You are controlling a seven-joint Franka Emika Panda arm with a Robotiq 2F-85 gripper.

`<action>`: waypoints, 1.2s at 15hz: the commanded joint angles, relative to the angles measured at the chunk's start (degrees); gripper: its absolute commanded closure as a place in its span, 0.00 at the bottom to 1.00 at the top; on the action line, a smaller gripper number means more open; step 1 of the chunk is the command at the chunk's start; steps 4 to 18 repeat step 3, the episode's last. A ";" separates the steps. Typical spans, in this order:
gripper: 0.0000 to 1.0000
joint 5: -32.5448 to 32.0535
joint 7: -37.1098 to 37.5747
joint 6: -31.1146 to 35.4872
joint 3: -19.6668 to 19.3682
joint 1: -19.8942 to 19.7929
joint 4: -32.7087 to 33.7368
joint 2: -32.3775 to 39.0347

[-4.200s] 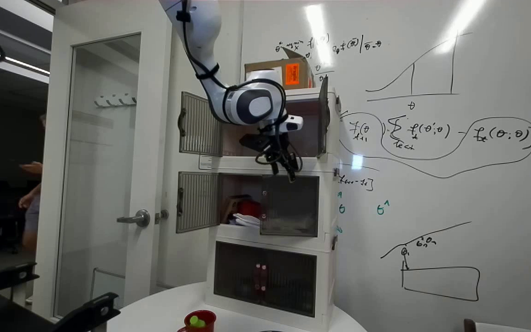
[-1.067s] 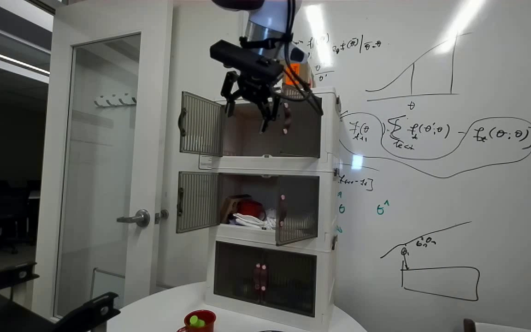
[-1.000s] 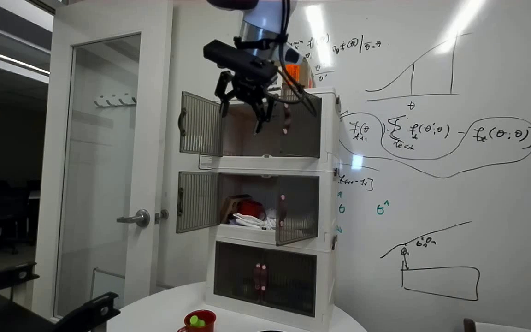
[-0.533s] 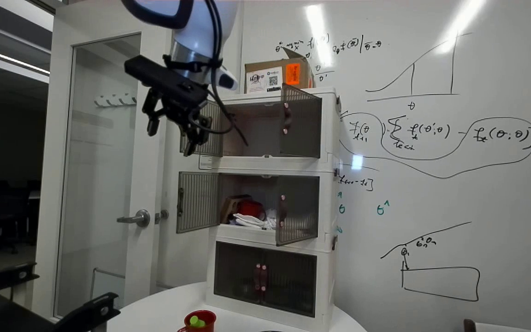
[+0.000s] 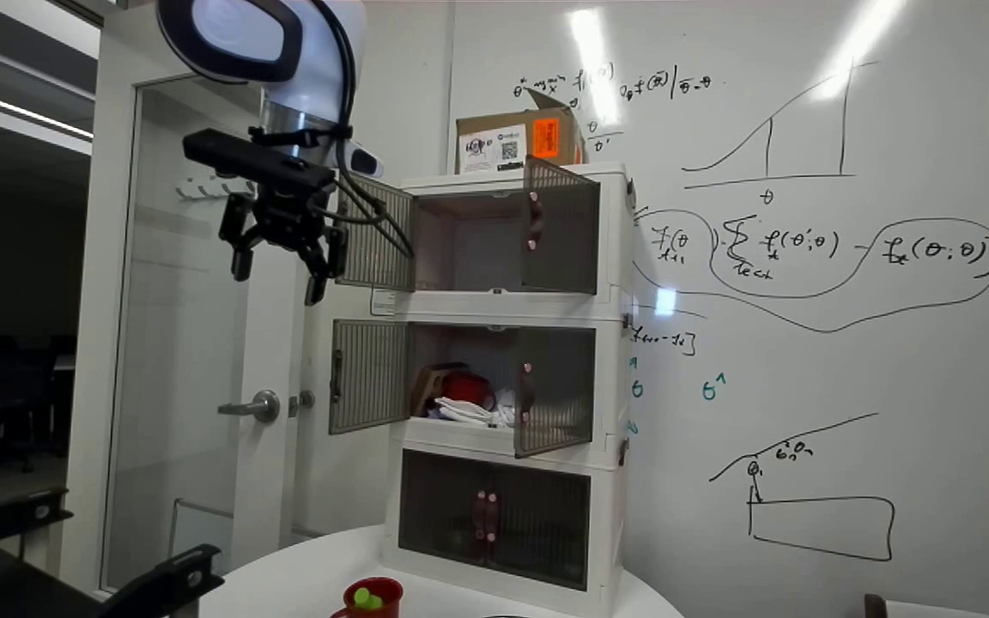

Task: Open the right cabinet door of the middle compartment

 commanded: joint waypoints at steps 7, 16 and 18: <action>0.00 -0.03 0.31 0.17 0.29 -0.12 0.00 0.00; 0.00 -0.03 0.31 0.17 0.29 -0.12 0.00 0.00; 0.00 -0.03 0.31 0.17 0.29 -0.12 0.00 0.00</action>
